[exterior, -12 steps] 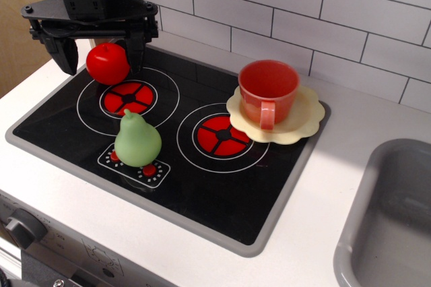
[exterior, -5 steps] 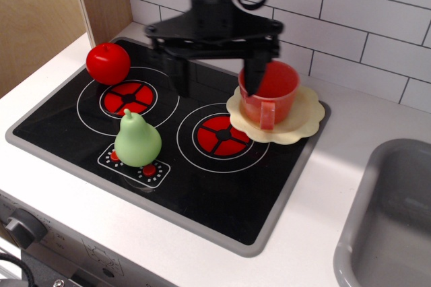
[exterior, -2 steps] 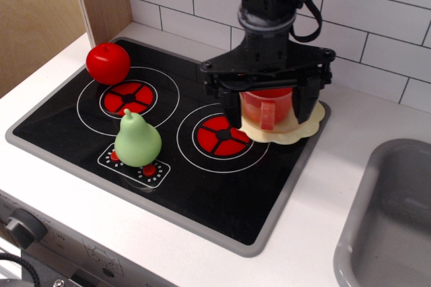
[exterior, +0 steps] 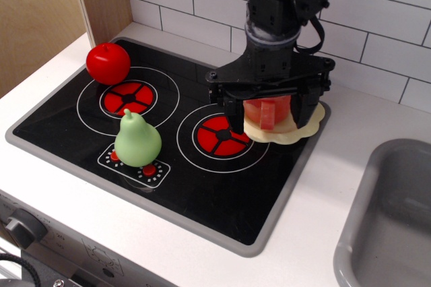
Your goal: Take cup off plate
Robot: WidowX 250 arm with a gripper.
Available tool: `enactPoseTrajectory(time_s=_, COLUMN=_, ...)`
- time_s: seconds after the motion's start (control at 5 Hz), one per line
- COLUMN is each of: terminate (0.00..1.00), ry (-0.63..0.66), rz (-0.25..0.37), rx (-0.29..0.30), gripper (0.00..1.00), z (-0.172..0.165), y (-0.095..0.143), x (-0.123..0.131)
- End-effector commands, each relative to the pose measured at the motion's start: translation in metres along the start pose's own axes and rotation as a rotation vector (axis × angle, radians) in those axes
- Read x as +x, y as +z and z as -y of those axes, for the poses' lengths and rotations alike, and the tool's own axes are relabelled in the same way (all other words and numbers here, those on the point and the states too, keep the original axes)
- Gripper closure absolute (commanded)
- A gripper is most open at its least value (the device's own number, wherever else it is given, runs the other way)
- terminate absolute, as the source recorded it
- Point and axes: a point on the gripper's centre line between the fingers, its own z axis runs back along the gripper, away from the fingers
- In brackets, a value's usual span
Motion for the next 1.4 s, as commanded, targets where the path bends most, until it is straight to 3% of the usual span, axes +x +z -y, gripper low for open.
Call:
enactPoseTrajectory(time_s=0.0, terminate=0.0, ry=-0.01, rz=0.058, rx=-0.007, gripper=1.0, z=0.007, y=0.006, x=0.011)
enactPoseTrajectory(time_s=0.2, terminate=0.0, ry=-0.016, rz=0.058, rx=0.01, gripper=1.0, z=0.008, y=0.004, x=0.014)
enactPoseTrajectory(time_s=0.6, terminate=0.0, ry=0.046, rz=0.075, rx=-0.023, gripper=1.0, z=0.007, y=0.021, x=0.022)
enactPoseTrajectory(time_s=0.8, terminate=0.0, ry=0.081, rz=0.097, rx=-0.029, gripper=1.0, z=-0.003, y=0.033, x=0.022)
enactPoseTrajectory(time_s=1.2, terminate=0.0, ry=0.239, rz=0.071, rx=0.011, gripper=1.0, z=-0.037, y=0.049, x=0.023)
